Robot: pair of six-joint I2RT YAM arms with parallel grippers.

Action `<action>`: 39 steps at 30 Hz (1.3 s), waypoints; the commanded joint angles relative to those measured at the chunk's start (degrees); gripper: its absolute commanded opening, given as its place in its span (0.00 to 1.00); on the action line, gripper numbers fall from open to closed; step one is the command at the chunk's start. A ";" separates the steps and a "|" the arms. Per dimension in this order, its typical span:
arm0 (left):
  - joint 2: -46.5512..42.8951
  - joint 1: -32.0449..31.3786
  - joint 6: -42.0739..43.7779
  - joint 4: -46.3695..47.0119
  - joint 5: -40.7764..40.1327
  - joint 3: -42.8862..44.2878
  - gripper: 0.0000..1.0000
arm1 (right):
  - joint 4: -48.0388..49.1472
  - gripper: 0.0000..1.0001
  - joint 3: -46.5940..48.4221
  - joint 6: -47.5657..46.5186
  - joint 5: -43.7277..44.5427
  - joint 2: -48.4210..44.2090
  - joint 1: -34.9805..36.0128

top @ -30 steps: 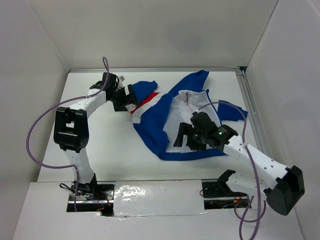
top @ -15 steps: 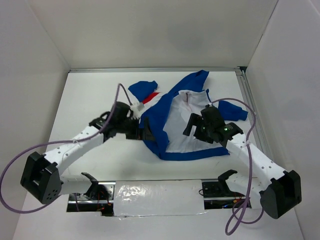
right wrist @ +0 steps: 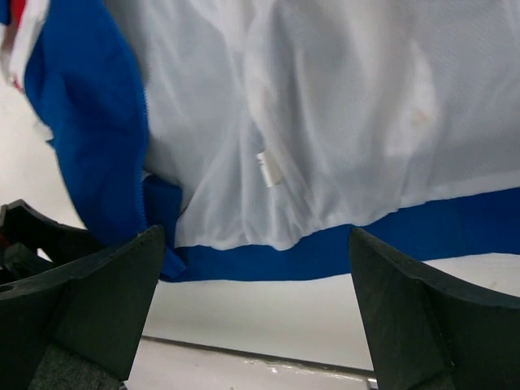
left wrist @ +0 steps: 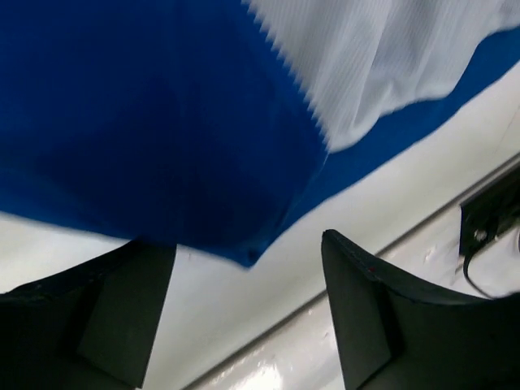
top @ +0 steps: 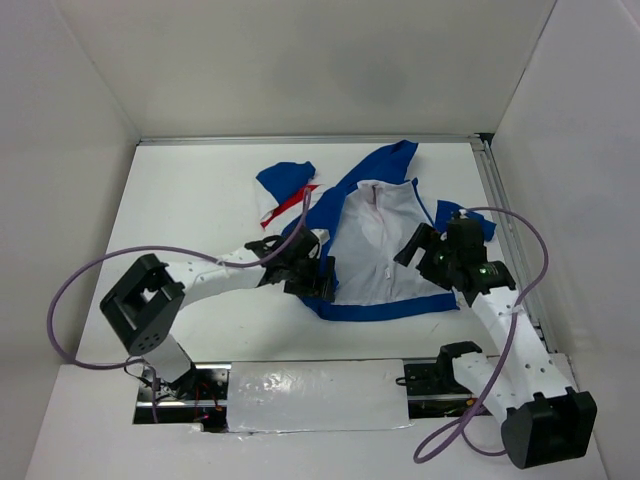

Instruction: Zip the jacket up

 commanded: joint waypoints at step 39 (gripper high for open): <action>9.87 -3.18 3.47 0.25 -1.08 6.41 0.43 | -0.25 1.00 -3.02 -4.04 -1.67 1.20 -15.21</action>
